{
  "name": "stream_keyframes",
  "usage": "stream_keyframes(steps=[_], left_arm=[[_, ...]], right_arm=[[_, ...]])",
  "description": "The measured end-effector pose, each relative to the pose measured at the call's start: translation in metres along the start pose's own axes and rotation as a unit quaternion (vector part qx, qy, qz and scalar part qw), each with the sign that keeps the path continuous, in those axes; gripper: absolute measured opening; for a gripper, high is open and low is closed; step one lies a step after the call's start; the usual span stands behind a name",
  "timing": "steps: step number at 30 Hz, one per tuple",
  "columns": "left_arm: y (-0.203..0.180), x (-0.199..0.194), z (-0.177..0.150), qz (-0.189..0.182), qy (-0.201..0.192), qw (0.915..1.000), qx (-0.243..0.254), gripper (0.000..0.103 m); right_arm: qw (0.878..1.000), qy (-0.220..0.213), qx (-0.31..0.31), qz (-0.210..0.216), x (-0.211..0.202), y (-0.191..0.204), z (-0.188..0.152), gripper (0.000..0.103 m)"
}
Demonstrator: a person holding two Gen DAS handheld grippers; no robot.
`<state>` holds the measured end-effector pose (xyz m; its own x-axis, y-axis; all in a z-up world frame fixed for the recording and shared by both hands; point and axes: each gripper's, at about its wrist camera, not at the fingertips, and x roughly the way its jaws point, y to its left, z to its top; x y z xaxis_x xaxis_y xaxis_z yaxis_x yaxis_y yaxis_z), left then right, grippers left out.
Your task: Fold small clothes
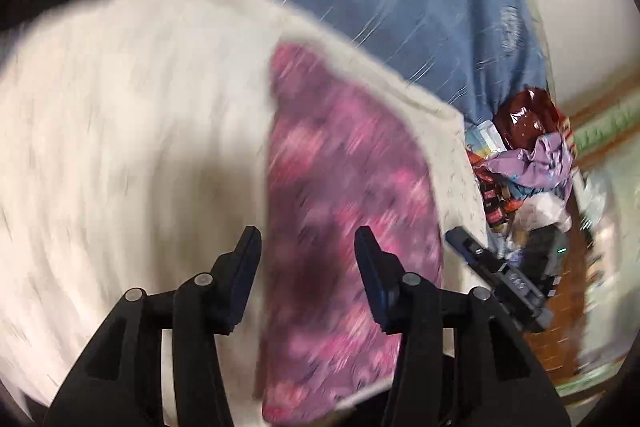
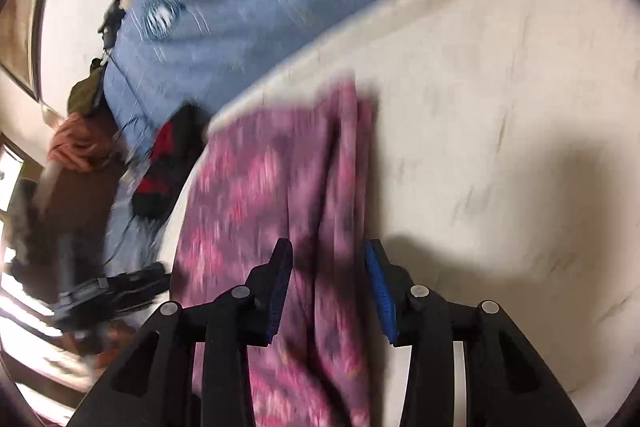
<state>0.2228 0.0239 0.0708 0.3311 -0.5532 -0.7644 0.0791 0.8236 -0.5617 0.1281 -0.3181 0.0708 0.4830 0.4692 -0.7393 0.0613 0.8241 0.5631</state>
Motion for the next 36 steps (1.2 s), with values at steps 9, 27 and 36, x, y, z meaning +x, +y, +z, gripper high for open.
stream_keyframes(steps=[9, 27, 36], left_arm=[[-0.045, 0.108, 0.071, 0.099, 0.024, 0.9914, 0.082, 0.057], [-0.019, 0.062, -0.018, 0.093, 0.044, 0.9884, 0.112, 0.074], [-0.007, -0.003, -0.073, 0.188, -0.007, 0.9693, 0.159, 0.083]], right_arm=[[0.989, -0.005, -0.129, -0.073, 0.071, 0.048, 0.043, 0.033], [0.995, 0.019, -0.095, -0.035, 0.029, 0.027, -0.016, 0.031], [0.966, 0.062, -0.107, -0.226, -0.024, 0.031, -0.052, 0.085]])
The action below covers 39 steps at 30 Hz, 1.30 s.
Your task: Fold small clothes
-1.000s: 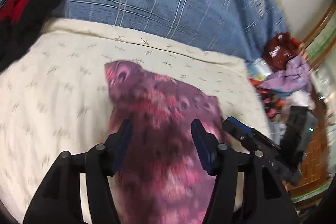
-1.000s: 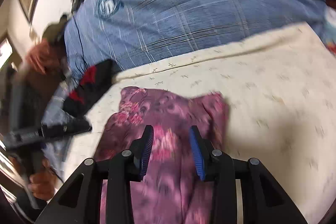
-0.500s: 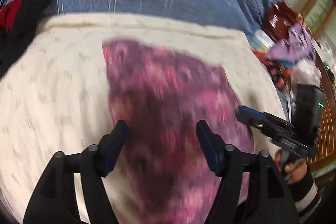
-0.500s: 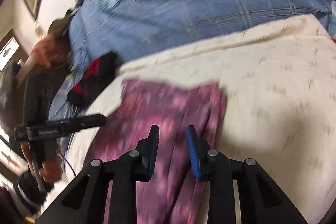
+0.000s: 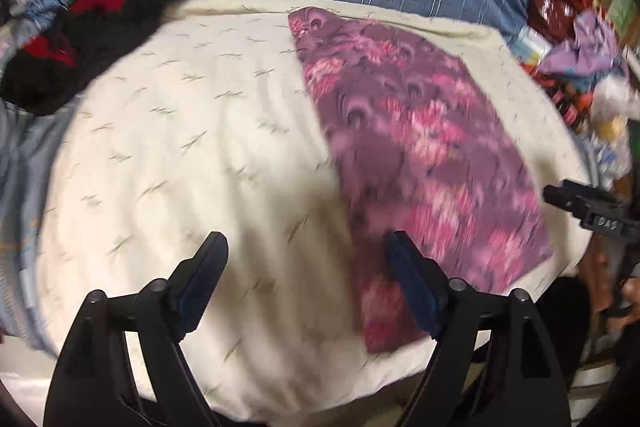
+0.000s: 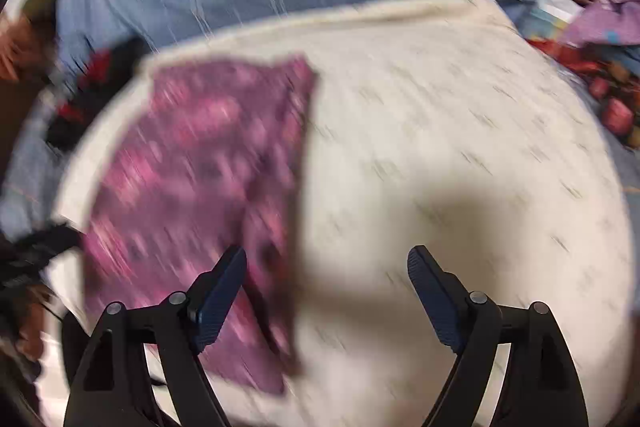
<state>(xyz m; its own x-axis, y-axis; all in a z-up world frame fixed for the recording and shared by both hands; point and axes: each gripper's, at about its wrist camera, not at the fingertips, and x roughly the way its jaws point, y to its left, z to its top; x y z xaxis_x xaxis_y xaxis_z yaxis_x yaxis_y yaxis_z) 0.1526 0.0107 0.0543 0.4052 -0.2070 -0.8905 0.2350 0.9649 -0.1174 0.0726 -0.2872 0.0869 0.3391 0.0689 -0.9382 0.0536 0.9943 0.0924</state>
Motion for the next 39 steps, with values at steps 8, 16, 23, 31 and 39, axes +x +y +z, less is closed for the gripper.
stream_keyframes(steps=[8, 16, 23, 31, 39], left_arm=[[-0.03, -0.018, -0.037, 0.083, -0.038, 0.9952, 0.033, 0.084], [-0.053, -0.031, -0.053, 0.072, -0.05, 0.9943, 0.06, 0.084], [-0.076, -0.036, -0.063, 0.051, -0.056, 0.9943, 0.076, 0.084], [-0.088, -0.038, -0.064, 0.044, -0.055, 0.9944, 0.078, 0.084], [-0.093, -0.042, -0.066, 0.047, -0.065, 0.9934, 0.082, 0.084]], right_arm=[[0.993, -0.012, -0.079, -0.081, -0.04, 0.032, -0.057, 0.089], [0.979, -0.093, -0.13, -0.126, -0.073, 0.053, -0.074, 0.099], [0.983, -0.097, -0.12, -0.097, -0.078, 0.048, -0.073, 0.099], [0.986, -0.101, -0.112, -0.076, -0.082, 0.04, -0.074, 0.1], [0.99, -0.087, -0.084, -0.068, -0.081, 0.026, -0.073, 0.1]])
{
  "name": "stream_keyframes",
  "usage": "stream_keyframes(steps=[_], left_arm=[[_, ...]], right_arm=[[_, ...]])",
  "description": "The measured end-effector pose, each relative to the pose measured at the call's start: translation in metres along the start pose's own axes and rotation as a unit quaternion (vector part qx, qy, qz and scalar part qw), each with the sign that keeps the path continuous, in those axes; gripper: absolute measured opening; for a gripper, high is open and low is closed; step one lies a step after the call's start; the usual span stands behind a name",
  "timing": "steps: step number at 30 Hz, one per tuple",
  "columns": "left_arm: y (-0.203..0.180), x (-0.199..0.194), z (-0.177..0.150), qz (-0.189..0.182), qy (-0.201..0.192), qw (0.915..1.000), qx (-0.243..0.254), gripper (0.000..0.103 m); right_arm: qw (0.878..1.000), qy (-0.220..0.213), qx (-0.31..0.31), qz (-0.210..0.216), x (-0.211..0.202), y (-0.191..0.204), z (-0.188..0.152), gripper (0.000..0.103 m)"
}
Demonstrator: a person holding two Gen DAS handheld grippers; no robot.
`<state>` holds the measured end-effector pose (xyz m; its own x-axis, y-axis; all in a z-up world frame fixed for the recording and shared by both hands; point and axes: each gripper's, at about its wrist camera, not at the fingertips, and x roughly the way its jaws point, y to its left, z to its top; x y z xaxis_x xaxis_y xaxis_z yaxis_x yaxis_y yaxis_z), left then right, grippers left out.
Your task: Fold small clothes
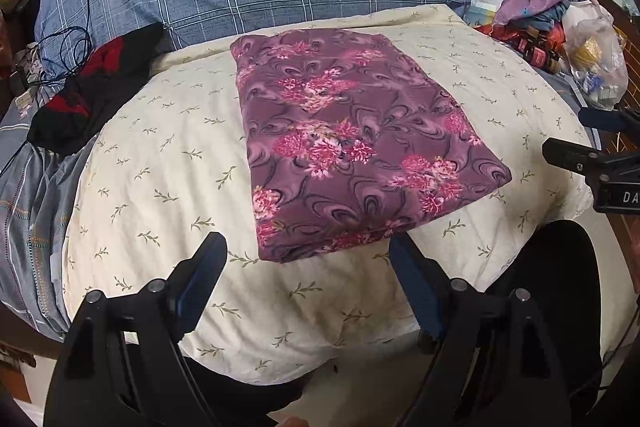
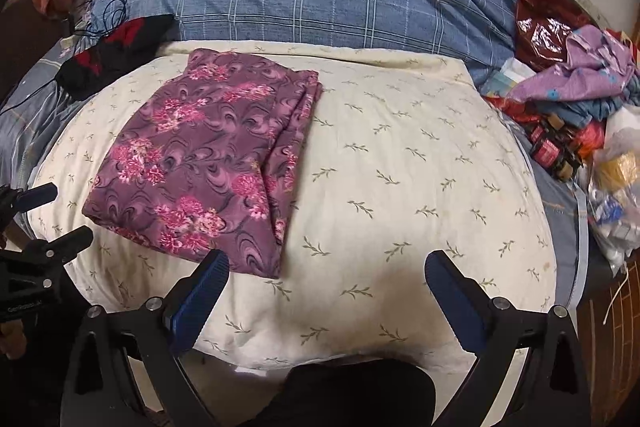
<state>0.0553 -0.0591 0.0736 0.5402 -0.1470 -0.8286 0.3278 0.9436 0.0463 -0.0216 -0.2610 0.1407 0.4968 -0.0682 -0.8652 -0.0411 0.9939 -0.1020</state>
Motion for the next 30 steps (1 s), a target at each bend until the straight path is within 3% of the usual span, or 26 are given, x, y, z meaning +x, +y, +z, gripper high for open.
stream_keyframes(steps=[11, 30], left_arm=[[-0.02, 0.0, -0.01, -0.029, 0.017, 0.9988, 0.035, 0.084], [-0.043, -0.006, 0.005, -0.051, 0.007, 0.9981, 0.034, 0.084]], right_arm=[[0.999, 0.01, -0.024, -0.02, 0.002, -0.006, -0.004, 0.1], [0.999, 0.023, -0.032, -0.032, 0.004, -0.015, -0.015, 0.1]])
